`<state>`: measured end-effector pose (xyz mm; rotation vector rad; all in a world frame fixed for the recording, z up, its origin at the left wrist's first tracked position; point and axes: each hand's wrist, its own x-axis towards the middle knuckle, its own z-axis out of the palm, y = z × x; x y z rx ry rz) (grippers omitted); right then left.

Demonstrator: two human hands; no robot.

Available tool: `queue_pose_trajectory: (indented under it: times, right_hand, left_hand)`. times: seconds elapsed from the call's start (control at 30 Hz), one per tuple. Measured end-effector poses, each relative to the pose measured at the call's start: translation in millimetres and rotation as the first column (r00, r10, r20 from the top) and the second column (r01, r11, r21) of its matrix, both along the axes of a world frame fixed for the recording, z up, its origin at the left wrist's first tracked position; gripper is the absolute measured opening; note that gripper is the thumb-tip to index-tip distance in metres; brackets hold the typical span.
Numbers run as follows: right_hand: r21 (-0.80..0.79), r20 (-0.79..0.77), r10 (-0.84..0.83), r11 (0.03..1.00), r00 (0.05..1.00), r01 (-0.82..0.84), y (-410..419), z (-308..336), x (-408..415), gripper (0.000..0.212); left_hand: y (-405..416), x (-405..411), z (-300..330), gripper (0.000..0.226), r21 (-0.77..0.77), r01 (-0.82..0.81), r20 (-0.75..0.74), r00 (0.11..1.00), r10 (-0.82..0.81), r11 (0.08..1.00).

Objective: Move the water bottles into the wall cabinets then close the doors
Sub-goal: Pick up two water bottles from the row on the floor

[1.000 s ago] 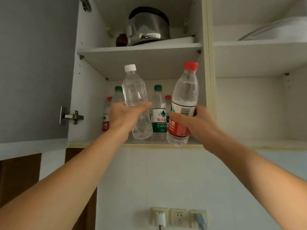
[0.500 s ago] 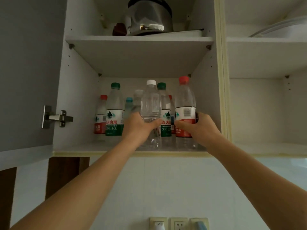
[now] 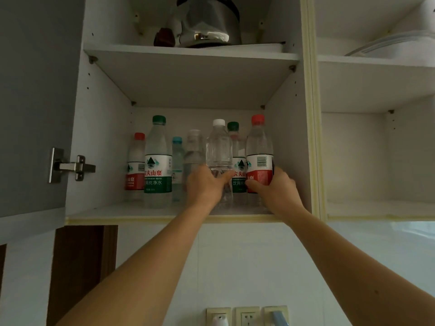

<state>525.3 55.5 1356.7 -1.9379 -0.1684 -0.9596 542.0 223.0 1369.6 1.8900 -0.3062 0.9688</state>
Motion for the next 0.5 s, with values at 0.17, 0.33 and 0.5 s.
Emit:
queue_pose_trajectory:
  times: [0.17, 0.33, 0.5]
  right_hand:
    - [-0.216, -0.048, -0.226, 0.953, 0.973, 0.211, 8.0, -7.7, -12.9, 0.076]
    - [-0.304, 0.026, -0.294, 0.908, 0.956, 0.287, 19.6, -21.6, -34.7, 0.089]
    - [-0.377, 0.265, -0.307, 0.84, 0.914, 0.391, 5.3, -58.1, -88.5, 0.061]
  left_hand:
    - [0.2, -4.6, -9.0, 0.046, 0.062, -0.074, 0.06, 0.996, 0.07, 0.995]
    - [0.8, -12.7, -11.6, 0.059, -0.001, -0.158, 0.191, 0.969, 0.155, 0.987]
    - [-4.2, -37.8, -21.7, 0.042, 0.012, -0.083, 0.443, 0.894, 0.069, 0.996]
